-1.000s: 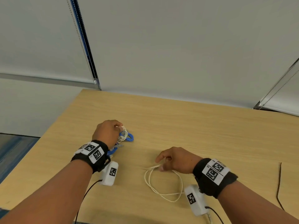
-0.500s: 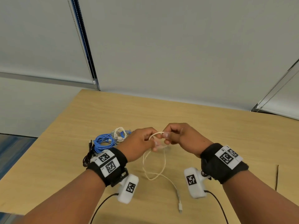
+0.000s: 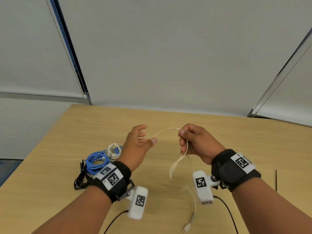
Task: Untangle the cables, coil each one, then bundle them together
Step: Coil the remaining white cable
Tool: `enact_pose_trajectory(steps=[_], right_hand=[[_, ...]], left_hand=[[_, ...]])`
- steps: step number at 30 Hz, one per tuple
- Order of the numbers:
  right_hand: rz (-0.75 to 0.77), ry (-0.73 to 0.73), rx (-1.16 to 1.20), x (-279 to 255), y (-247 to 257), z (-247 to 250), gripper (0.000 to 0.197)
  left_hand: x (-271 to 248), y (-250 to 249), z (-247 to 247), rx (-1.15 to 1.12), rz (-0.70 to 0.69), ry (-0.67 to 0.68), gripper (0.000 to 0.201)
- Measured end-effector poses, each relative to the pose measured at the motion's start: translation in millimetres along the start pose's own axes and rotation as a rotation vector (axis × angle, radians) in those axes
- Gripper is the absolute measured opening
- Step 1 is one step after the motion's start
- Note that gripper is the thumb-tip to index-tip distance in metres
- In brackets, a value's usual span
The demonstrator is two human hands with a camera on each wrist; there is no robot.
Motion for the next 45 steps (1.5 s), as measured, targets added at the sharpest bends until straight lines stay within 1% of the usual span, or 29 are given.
enact_pose_trajectory(steps=[1, 3, 5, 6, 7, 9, 10, 12, 13, 15, 17, 18, 19, 21, 23, 24, 26, 28, 29, 30, 32, 34, 36, 38, 40, 41, 43, 45], right_hand=[[-0.007, -0.018, 0.097, 1.1, 0.3, -0.8, 0.015], [-0.018, -0.03, 0.256, 3.5, 0.2, -0.5, 0.016], [-0.022, -0.04, 0.365, 6.0, 1.2, 2.0, 0.017], [-0.025, -0.054, 0.408, 7.4, 2.0, 3.7, 0.017], [-0.028, -0.073, 0.444, 8.7, 2.8, 5.4, 0.017], [-0.026, -0.115, 0.474, 10.2, 3.6, 9.5, 0.014], [-0.02, -0.134, 0.47, 10.6, 3.2, 11.9, 0.013], [-0.01, -0.15, 0.467, 10.7, 1.5, 14.4, 0.012], [-0.007, -0.141, 0.473, 10.3, 0.9, 13.9, 0.012], [0.005, -0.097, 0.493, 9.2, 0.7, 8.7, 0.012], [0.033, -0.045, 0.511, 7.5, 1.4, 1.7, 0.006], [0.057, -0.026, 0.504, 6.2, 1.6, -0.9, 0.006], [0.082, -0.015, 0.465, 4.5, 0.7, -2.1, 0.009], [0.117, 0.006, 0.298, -0.7, -2.8, -4.2, 0.013], [0.094, 0.049, 0.121, -6.7, -10.0, -10.3, 0.008], [0.069, 0.063, 0.047, -8.2, -15.3, -14.0, 0.007], [0.052, 0.03, -0.067, -7.5, -26.7, -21.4, 0.009], [0.069, -0.028, -0.08, -6.0, -32.6, -25.8, 0.011], [0.064, -0.021, -0.073, -5.7, -34.5, -26.1, 0.015], [0.047, 0.017, -0.08, -5.9, -36.6, -25.8, 0.02], [0.003, 0.109, -0.112, -7.1, -43.0, -24.7, 0.038], [-0.058, 0.166, -0.031, -6.3, -52.9, -23.8, 0.06], [-0.13, 0.144, 0.214, -4.3, -59.7, -18.8, 0.074], [-0.201, 0.044, 0.464, 0.2, -62.5, -9.9, 0.074], [-0.285, -0.044, 0.613, 7.7, -62.7, -0.3, 0.071], [-0.327, -0.075, 0.67, 11.6, -62.7, 4.6, 0.074], [-0.39, -0.12, 0.722, 18.1, -60.9, 11.5, 0.083], [-0.42, -0.13, 0.683, 19.2, -58.3, 13.5, 0.089]], left_hand=[[-4.2, -1.9, -7.9, 0.037, -0.03, 0.027, 0.063], [-11.5, -6.5, -19.2, -0.033, -0.051, 0.08, 0.076], [-16.0, -6.0, -27.1, -0.099, -0.022, 0.167, 0.079], [-18.1, -4.8, -29.8, -0.1, -0.009, 0.217, 0.072], [-20.1, -3.2, -31.4, -0.102, 0.003, 0.26, 0.057], [-22.6, -1.8, -29.0, -0.113, 0.048, 0.298, 0.014], [-22.6, -0.6, -27.3, -0.138, 0.083, 0.313, 0.011], [-24.0, -1.4, -25.2, -0.193, 0.166, 0.372, 0.021], [-24.3, -3.4, -25.3, -0.18, 0.184, 0.402, 0.023], [-25.7, -4.7, -28.5, -0.063, 0.165, 0.438, 0.025], [-25.4, -4.2, -32.7, 0.015, 0.146, 0.408, 0.025], [-23.8, -3.2, -33.2, 0.007, 0.158, 0.37, 0.023], [-21.9, -2.7, -32.0, -0.049, 0.201, 0.323, 0.02], [-17.6, -5.0, -26.0, -0.254, 0.306, 0.225, 0.017], [-13.0, -8.6, -19.3, -0.401, 0.345, 0.173, 0.016], [-11.6, -10.3, -17.9, -0.429, 0.344, 0.176, 0.016], [-11.3, -14.3, -18.1, -0.454, 0.341, 0.215, 0.017], [-10.9, -15.2, -17.8, -0.52, 0.349, 0.228, 0.015], [-9.9, -15.6, -16.4, -0.567, 0.352, 0.215, 0.014], [-8.6, -15.5, -14.6, -0.605, 0.348, 0.194, 0.014], [-5.4, -14.5, -11.4, -0.632, 0.321, 0.137, 0.015], [-1.7, -13.8, -7.3, -0.647, 0.289, 0.068, 0.017], [2.4, -13.9, -3.0, -0.678, 0.275, 0.0, 0.019], [5.1, -14.7, 2.6, -0.721, 0.254, -0.053, 0.021], [6.4, -14.5, 8.5, -0.785, 0.213, -0.083, 0.023], [7.2, -14.3, 11.3, -0.827, 0.187, -0.094, 0.025], [9.7, -15.0, 14.9, -0.915, 0.143, -0.108, 0.027], [10.4, -15.0, 15.3, -0.977, 0.12, -0.113, 0.028]])
Point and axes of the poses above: each hand's wrist, its own x-axis towards the middle knuckle, its own z-axis out of the back of the hand, y = z × x, the point moved 1 cm from there along x, towards the middle knuckle, and after that the axes turned 1 degree about -y, right-handed, at the moved point
